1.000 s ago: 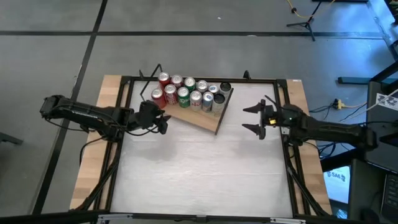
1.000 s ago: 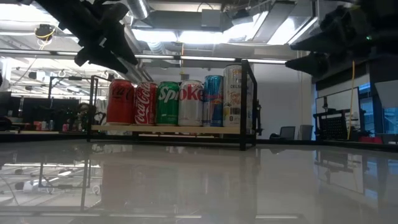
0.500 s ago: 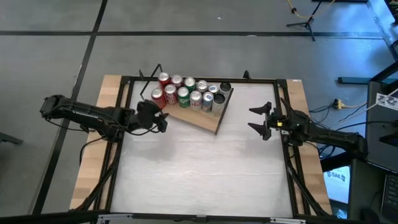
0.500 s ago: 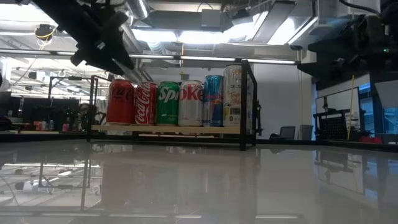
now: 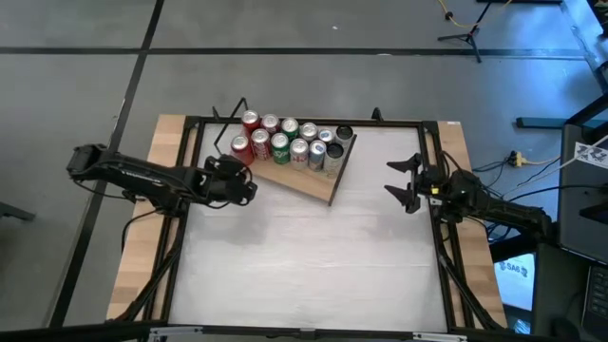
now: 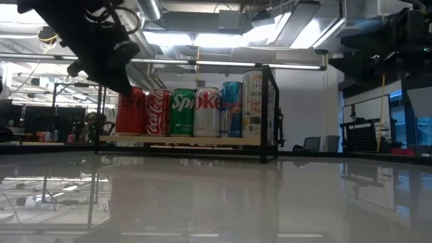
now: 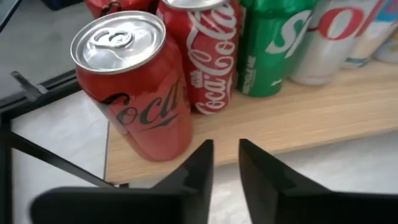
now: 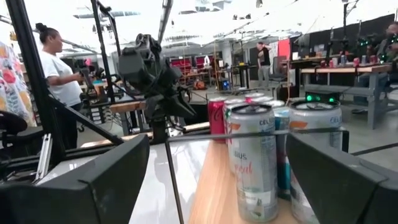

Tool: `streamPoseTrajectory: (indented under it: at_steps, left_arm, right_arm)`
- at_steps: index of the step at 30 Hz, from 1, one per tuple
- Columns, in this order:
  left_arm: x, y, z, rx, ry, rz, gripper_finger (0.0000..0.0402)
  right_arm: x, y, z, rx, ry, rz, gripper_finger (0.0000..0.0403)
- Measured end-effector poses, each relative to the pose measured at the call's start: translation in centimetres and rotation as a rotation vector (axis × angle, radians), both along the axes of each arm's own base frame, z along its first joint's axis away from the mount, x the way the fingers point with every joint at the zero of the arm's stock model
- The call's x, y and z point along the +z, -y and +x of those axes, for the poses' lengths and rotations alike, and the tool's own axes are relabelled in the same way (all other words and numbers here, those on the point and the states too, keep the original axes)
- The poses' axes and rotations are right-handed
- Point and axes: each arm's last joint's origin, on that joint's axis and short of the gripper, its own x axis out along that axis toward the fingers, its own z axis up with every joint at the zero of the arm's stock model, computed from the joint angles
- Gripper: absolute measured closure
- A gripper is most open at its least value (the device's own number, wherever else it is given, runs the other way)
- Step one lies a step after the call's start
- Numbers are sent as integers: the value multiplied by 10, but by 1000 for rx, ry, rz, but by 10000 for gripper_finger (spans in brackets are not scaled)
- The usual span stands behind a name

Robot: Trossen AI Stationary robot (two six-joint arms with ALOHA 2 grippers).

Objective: Place canned beverage on shelf
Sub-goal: Put the red black soda can on the shelf aligned with the other red black soda can

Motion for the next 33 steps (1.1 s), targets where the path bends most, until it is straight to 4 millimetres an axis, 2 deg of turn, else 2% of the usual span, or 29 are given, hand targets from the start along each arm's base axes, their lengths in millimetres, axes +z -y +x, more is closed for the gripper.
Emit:
streamPoseTrajectory:
  at_steps: [6,16,33]
  left_arm:
    - [-12,-7,5,58,-65,4,396]
    - [-23,-23,9,135,-141,6,401]
    - [-24,-47,4,258,-150,2,401]
  right_arm:
    - [-1,0,0,0,-8,2,31]
    - [-1,0,0,0,-14,4,31]
    - [-3,0,1,0,-34,9,31]
